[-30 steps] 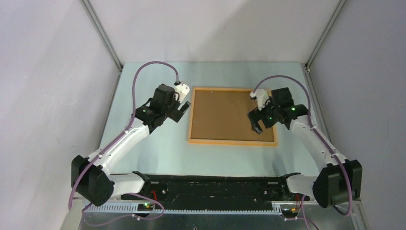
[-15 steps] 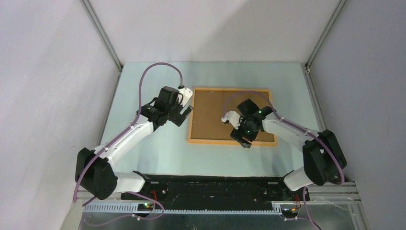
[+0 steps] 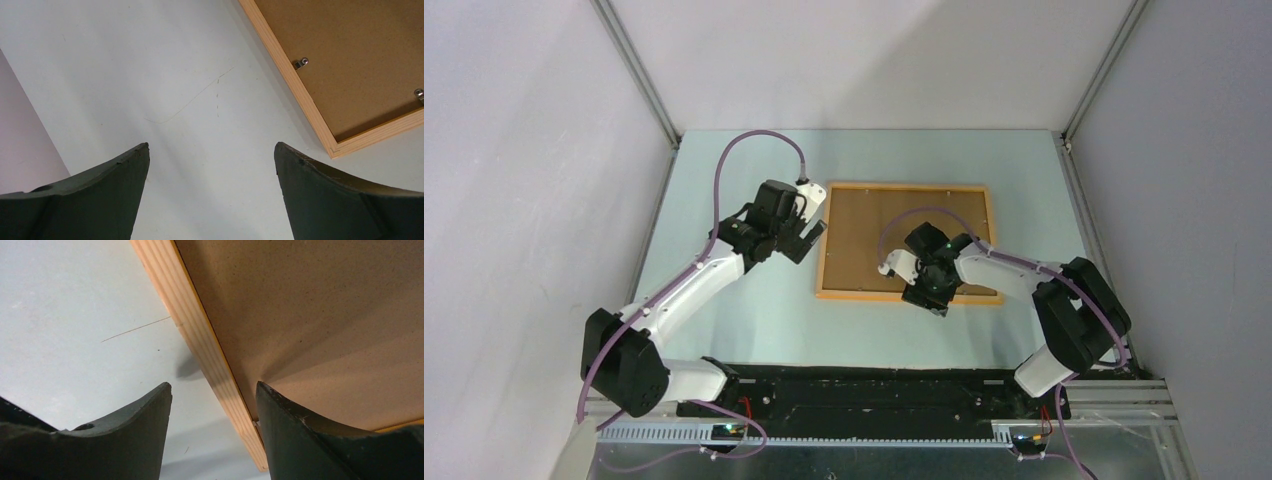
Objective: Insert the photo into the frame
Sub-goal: Turn over the photo frame at the center of the board.
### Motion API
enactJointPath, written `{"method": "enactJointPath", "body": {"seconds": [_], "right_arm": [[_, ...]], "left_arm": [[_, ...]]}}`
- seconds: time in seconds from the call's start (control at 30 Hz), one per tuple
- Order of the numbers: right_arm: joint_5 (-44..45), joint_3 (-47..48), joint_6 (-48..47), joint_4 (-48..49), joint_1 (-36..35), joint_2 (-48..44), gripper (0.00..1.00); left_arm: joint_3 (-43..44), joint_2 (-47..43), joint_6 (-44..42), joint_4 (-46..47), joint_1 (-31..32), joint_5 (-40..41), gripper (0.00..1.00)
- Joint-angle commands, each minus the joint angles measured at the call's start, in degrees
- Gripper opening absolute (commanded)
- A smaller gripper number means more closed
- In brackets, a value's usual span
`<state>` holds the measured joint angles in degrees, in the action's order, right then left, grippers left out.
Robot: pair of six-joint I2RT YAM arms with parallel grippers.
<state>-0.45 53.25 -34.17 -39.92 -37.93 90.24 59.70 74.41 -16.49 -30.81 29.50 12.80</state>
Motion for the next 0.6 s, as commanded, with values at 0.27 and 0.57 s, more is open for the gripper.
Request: {"method": "enactJointPath", "body": {"seconds": [0.27, 0.57], "right_arm": [[2.9, -1.9, -0.3, 4.1, -1.7, 1.0, 0.55], [2.8, -2.1, -0.4, 4.0, -2.0, 1.0, 0.25]], "left_arm": [[2.1, -1.2, 0.7, 0.2, 0.4, -1.3, 0.98], [1.5, -2.0, 0.4, 0.2, 0.3, -2.1, 0.98]]}}
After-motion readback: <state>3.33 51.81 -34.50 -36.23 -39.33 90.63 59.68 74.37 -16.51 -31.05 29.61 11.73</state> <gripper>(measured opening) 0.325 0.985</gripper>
